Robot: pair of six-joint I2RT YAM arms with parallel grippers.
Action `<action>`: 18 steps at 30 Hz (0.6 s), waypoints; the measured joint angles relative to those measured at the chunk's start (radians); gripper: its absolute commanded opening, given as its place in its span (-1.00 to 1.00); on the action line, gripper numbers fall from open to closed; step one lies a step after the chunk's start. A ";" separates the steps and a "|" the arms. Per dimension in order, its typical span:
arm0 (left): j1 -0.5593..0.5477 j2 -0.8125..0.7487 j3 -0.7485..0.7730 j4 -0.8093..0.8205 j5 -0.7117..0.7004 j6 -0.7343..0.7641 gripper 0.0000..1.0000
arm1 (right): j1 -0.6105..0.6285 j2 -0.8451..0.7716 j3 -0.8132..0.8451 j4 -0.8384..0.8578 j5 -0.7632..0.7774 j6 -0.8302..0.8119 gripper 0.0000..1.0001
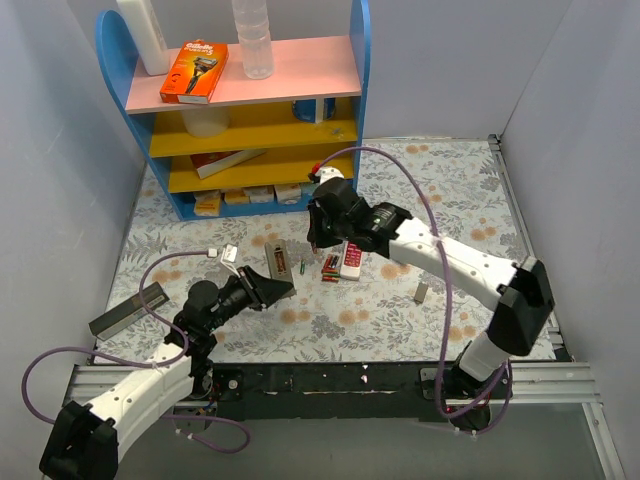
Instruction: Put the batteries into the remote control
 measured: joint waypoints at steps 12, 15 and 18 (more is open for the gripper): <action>-0.012 0.116 0.037 0.109 -0.033 -0.041 -1.00 | 0.114 -0.234 -0.212 0.428 0.043 0.043 -0.97; -0.015 0.124 0.055 0.120 -0.035 -0.053 -1.00 | 0.156 -0.234 -0.248 0.512 0.072 0.033 -0.97; -0.019 0.124 0.065 0.129 -0.035 -0.062 -1.00 | 0.183 -0.234 -0.274 0.578 0.105 0.016 -0.97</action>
